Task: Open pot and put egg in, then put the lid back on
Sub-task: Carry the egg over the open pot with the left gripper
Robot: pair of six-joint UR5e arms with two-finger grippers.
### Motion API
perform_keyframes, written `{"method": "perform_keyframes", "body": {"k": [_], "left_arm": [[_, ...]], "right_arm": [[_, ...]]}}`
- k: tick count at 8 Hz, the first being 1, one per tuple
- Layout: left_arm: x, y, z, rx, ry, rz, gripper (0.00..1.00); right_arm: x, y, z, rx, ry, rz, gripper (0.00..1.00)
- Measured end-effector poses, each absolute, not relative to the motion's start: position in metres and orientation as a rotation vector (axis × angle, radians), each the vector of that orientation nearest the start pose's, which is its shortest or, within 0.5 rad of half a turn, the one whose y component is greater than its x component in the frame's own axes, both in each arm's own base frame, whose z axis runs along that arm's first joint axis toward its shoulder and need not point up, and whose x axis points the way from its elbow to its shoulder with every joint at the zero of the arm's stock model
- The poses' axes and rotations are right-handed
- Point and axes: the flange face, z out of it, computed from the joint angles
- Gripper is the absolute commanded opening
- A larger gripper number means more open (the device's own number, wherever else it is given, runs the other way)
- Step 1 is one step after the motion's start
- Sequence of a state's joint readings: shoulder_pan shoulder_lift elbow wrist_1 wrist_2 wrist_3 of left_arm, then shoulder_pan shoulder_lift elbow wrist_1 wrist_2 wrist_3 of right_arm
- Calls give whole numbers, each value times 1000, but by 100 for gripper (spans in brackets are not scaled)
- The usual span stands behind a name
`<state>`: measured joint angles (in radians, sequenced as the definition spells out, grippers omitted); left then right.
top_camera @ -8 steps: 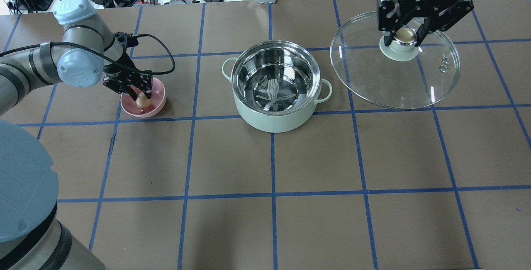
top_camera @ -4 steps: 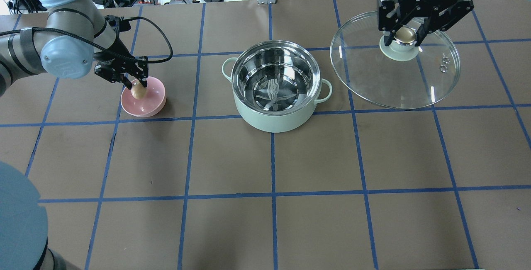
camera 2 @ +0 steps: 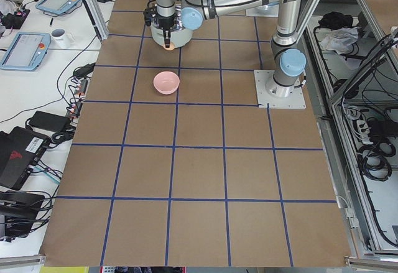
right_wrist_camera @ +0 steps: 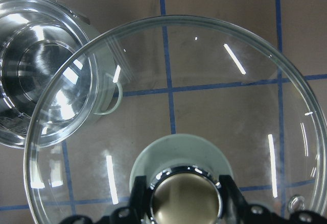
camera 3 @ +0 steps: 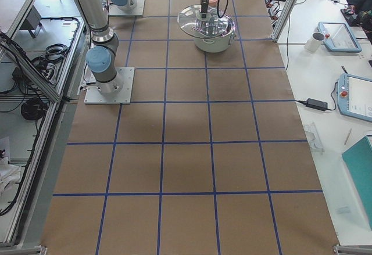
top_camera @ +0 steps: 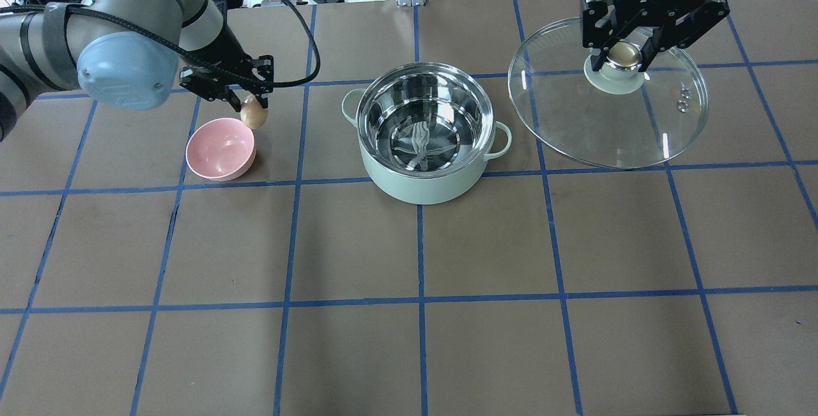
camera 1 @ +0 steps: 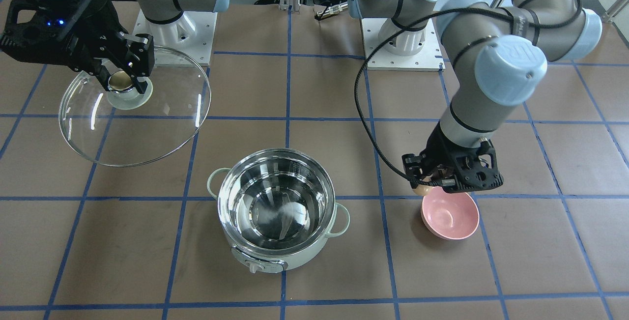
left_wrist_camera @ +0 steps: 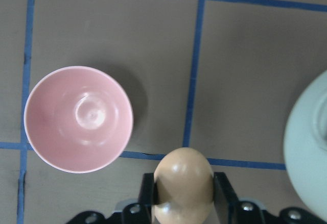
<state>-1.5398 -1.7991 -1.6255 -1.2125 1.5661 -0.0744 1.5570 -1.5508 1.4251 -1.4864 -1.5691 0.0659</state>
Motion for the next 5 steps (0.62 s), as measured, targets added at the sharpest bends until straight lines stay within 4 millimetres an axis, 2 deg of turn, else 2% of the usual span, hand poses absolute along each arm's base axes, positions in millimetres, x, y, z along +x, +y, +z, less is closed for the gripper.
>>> {"method": "perform_keyframes", "body": {"k": [1,3,5], "left_arm": [[-151,-573,396,-132,3146,-173,0],[-219,-554,422,-89,3162,-254,0],[-272,-537,430,-62,3188,-305,0]], "right_arm": [[127,-503,541,124,3135,-65,22],[127,-503,541,123,3134,-66,22],[127,-503,541,123,3134,-65,22]]}}
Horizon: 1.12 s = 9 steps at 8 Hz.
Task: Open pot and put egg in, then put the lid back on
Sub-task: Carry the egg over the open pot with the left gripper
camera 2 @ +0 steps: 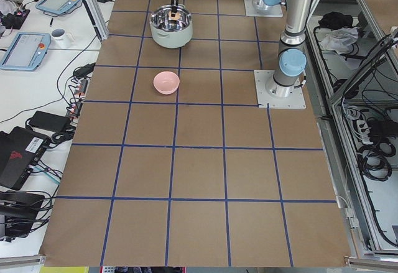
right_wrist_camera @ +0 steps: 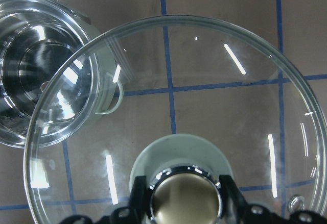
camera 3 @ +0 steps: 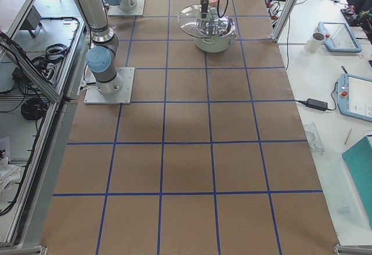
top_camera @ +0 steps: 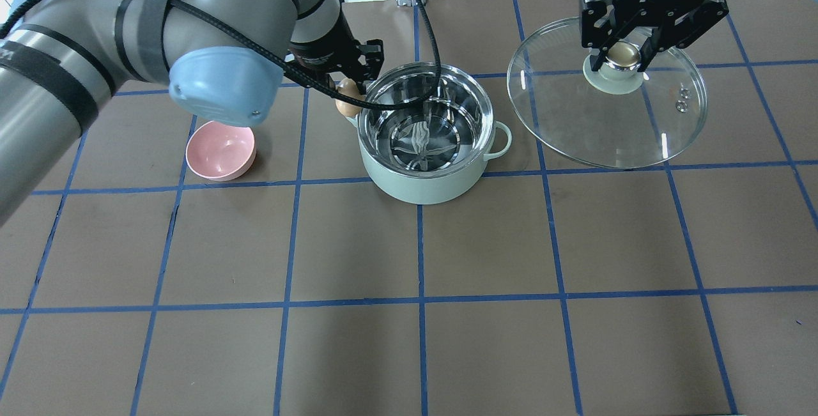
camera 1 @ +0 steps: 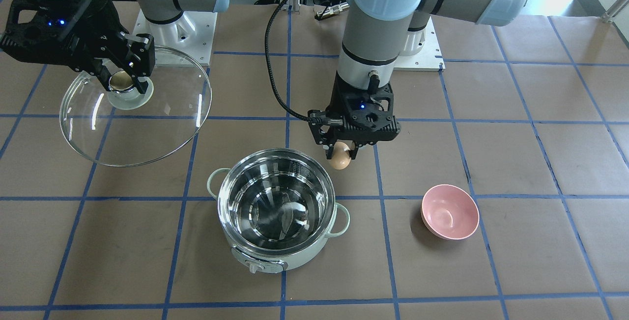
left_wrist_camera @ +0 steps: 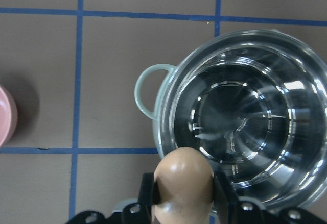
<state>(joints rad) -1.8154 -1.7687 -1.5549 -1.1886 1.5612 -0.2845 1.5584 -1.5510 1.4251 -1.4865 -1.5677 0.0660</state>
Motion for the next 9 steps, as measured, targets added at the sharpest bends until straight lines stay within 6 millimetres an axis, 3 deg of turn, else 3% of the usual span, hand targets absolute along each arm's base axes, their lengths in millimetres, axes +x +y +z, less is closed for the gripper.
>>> {"method": "perform_keyframes", "body": {"k": [3,7,9], "left_arm": [[-325,-540,400,-12,3214,-362,0],[-344,-573,335,-8,3226,-396,0],[-349,-578,311,2,3239,-344,0]], "right_arm": [[127,-503,541,123,3134,-66,22],[127,-503,541,123,3134,-65,22],[128,-503,541,121,3134,-65,22]]}}
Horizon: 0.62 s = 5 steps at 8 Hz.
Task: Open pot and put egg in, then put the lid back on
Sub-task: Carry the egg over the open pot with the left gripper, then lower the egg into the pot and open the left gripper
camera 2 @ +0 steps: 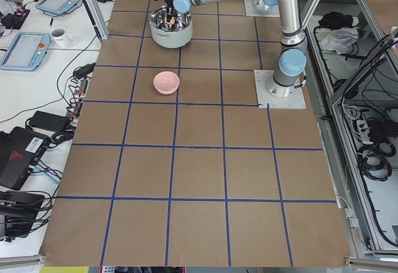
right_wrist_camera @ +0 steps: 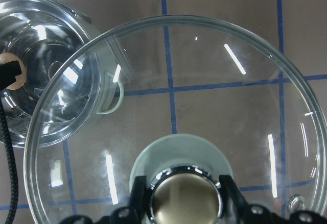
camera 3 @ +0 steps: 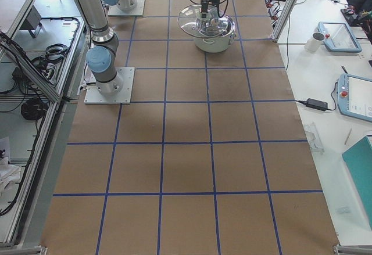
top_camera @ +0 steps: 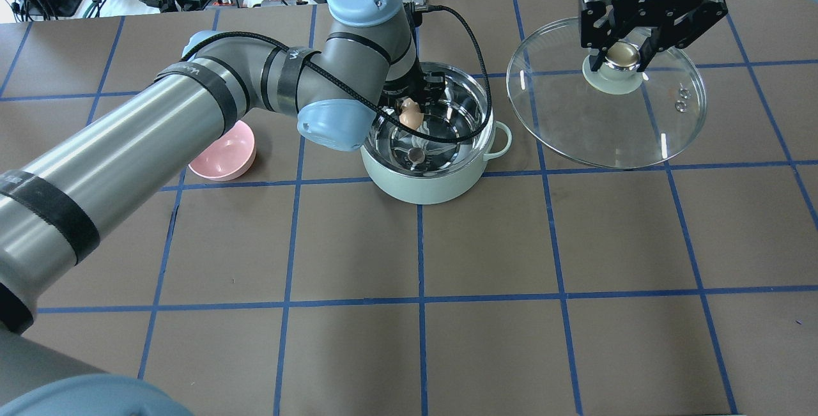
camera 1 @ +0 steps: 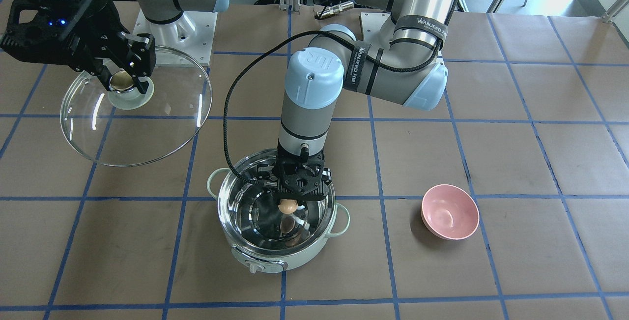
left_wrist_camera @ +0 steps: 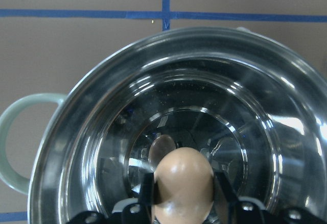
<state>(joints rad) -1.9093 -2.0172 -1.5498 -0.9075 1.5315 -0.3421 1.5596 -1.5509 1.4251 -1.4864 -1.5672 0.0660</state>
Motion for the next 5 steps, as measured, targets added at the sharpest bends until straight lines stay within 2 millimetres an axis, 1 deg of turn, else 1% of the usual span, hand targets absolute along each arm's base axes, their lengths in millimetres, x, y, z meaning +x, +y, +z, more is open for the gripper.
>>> {"method": "perform_keyframes", "body": {"k": [2,5], "left_arm": [[-352,-582,286,5,3245,-278,0],[-353,-584,260,3,3240,-211,0]], "right_arm": [[128,-503,541,122,3134,-65,22],[128,-503,541,121,3134,-62,22]]}}
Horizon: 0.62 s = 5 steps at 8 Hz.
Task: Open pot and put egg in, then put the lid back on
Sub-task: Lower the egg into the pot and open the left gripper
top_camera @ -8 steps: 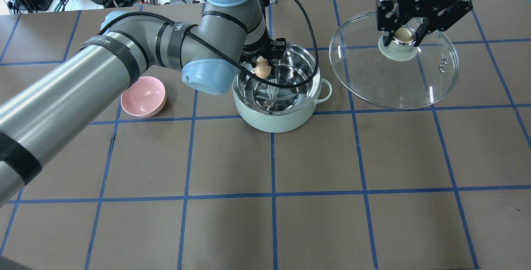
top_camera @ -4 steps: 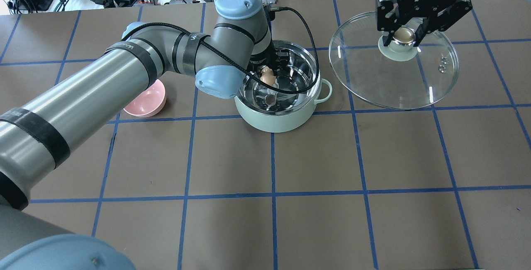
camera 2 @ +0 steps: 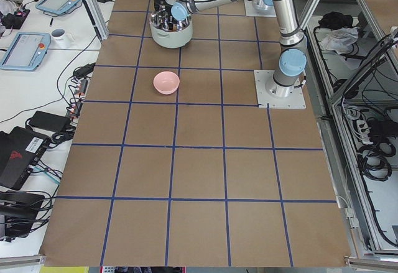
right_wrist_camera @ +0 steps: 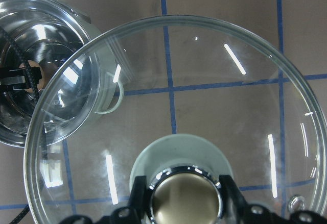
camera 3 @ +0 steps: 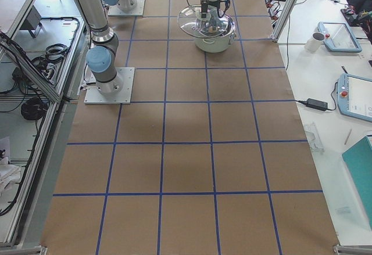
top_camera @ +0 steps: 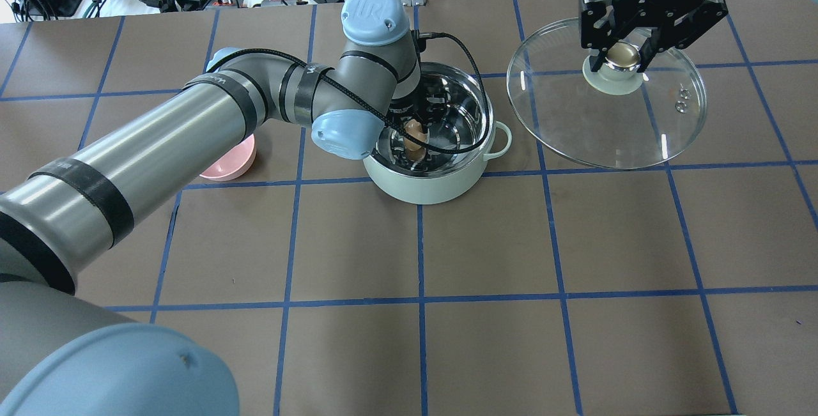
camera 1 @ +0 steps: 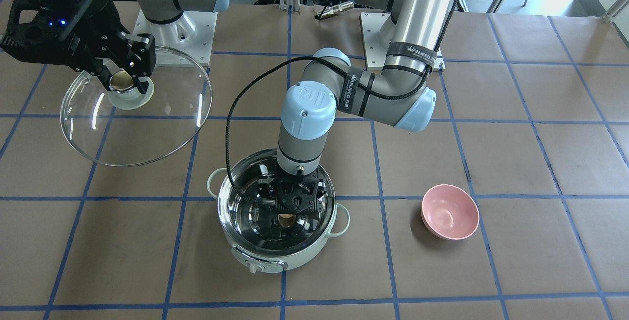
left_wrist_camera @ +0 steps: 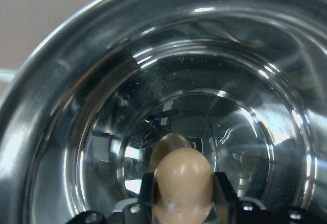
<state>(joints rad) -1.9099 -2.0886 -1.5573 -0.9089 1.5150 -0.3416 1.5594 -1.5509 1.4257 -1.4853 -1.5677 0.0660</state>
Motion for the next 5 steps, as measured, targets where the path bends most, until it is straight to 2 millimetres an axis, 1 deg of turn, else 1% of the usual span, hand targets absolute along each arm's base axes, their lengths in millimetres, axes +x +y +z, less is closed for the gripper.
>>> {"method": "perform_keyframes", "body": {"k": [2,3,4,5], "left_arm": [[-354,-584,251,3,3241,-191,0],[-357,-583,250,1,3256,-180,15],[-358,-583,250,-7,3271,-170,44],[-359,-583,249,-13,3279,-165,45]], "right_arm": [[128,-503,540,123,3134,-61,22],[128,-503,540,123,3135,-60,22],[128,-503,540,121,3135,-60,22],[128,-503,540,121,3135,-61,22]]}}
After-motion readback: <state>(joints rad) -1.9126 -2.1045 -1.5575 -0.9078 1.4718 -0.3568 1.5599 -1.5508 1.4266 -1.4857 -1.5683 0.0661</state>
